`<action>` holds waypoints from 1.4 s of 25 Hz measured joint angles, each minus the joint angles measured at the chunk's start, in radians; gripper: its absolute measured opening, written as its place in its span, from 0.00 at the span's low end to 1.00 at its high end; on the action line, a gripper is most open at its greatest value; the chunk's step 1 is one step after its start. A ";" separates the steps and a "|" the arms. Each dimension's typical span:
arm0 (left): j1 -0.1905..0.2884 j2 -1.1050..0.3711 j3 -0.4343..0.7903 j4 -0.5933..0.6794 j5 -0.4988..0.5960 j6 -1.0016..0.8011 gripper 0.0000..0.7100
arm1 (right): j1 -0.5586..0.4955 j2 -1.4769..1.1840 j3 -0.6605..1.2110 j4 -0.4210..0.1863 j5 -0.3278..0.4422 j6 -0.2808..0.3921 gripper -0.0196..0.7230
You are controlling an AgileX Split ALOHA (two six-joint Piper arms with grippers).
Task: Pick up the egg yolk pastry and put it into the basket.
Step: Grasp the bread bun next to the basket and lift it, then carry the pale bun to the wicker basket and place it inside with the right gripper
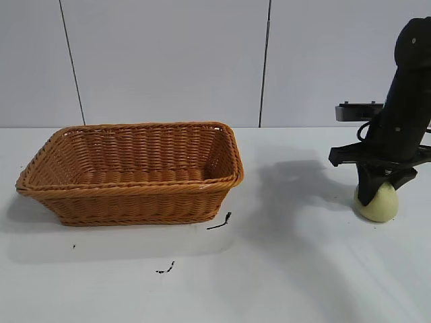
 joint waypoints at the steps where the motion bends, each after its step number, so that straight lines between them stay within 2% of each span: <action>1: 0.000 0.000 0.000 0.000 0.000 0.000 0.98 | 0.000 0.000 0.000 0.000 0.000 0.000 0.21; 6: 0.000 0.000 0.000 0.000 0.000 0.000 0.98 | 0.000 -0.001 0.000 0.000 0.000 -0.007 0.11; 11: 0.000 0.000 0.000 0.000 0.000 0.000 0.98 | 0.000 -0.030 -0.011 0.001 0.020 -0.012 0.09; 14: 0.000 0.000 0.000 0.000 0.000 0.000 0.98 | 0.000 -0.086 -0.075 0.000 0.078 -0.025 0.09; 20: 0.000 0.000 0.000 0.000 0.000 0.000 0.98 | 0.000 -0.164 -0.285 0.000 0.256 -0.032 0.08; 24: 0.000 0.000 0.000 0.000 0.000 0.000 0.98 | 0.017 -0.164 -0.381 0.002 0.296 -0.033 0.08; 30: 0.000 0.000 0.000 0.000 0.000 0.000 0.98 | 0.134 -0.126 -0.515 -0.009 0.302 -0.023 0.08; 35: 0.000 0.000 0.000 0.000 0.000 0.000 0.98 | 0.289 -0.025 -0.693 -0.010 0.337 -0.008 0.08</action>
